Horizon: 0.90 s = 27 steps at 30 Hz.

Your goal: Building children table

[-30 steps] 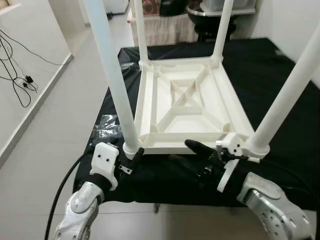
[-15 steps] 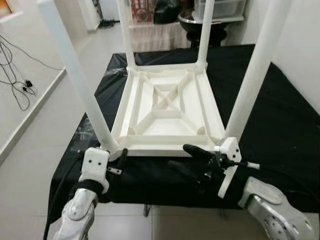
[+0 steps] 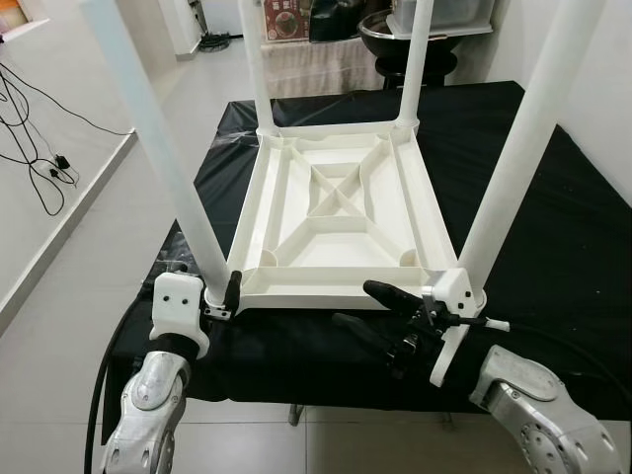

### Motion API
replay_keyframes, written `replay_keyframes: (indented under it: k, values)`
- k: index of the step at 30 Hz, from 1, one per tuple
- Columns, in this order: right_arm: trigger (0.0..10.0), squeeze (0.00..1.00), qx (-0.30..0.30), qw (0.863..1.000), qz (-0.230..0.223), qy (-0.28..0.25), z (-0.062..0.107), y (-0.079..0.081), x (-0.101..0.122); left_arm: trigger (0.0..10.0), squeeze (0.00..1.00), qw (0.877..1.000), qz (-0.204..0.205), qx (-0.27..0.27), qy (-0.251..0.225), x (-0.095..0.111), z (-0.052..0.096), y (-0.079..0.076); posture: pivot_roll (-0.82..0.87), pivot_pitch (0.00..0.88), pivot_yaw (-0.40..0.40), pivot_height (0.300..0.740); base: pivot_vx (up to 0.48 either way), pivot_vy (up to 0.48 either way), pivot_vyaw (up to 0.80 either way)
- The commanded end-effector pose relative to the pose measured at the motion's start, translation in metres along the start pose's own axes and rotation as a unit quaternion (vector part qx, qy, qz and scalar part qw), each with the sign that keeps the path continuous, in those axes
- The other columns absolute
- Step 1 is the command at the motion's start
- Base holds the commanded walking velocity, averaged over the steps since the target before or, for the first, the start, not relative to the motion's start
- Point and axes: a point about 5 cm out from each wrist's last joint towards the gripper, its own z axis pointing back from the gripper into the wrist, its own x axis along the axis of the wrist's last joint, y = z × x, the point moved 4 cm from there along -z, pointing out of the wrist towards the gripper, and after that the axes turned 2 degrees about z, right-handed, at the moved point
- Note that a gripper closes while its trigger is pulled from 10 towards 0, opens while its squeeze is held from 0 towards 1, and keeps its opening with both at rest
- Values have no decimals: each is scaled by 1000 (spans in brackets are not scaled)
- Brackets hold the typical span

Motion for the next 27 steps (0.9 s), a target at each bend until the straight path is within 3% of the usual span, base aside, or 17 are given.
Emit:
replay_keyframes:
  k: [1,12,27]
  values:
    - [10000,0,5,1000,4,-2,-2,3,0,10000,0,1000,7,6,10,-9,1,7,-102,118,51,740,0,0,0]
    - [10000,0,-3,1000,14,0,1,0,3,10000,0,999,23,24,26,-27,-10,23,-121,118,48,740,0,0,0]
    - [10000,0,-18,1000,20,-4,3,-4,8,10000,0,998,40,-18,34,-35,-28,20,-131,139,47,740,0,0,0]
